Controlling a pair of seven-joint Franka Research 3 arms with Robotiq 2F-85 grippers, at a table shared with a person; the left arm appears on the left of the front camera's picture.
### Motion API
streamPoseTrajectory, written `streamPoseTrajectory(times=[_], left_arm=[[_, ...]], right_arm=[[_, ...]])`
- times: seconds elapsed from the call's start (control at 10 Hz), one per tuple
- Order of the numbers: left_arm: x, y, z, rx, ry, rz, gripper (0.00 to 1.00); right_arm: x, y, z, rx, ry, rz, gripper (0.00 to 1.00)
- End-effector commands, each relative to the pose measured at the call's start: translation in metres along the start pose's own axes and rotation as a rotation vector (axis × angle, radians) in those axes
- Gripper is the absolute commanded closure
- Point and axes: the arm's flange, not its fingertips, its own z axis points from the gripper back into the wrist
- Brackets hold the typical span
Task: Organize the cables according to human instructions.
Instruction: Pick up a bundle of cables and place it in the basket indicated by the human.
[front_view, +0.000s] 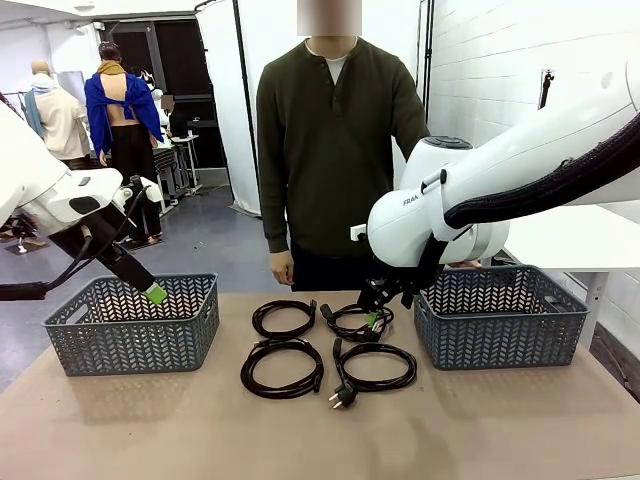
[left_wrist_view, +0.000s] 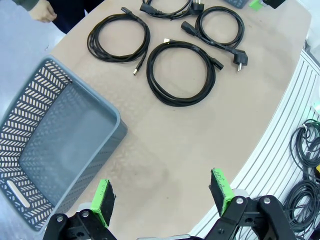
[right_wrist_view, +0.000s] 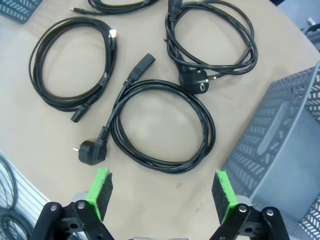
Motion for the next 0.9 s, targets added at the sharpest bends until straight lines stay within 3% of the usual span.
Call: streamPoseTrajectory(times=[0.0, 0.4, 0.8], left_arm=[[-0.002, 0.001, 0.000, -0.010, -0.014, -0.006, 0.00], [-0.002, 0.001, 0.000, -0.010, -0.014, -0.006, 0.00], [-0.002, 0.001, 0.000, -0.010, -0.014, -0.006, 0.00]], right_arm=[[0.000, 0.000, 0.000, 0.000, 0.000, 0.000, 0.00], [0.012, 0.011, -0.031, -0.027, 0.045, -0.166, 0.00], [0.033, 0.027, -0.070, -0.044, 0.096, -0.229, 0.00]])
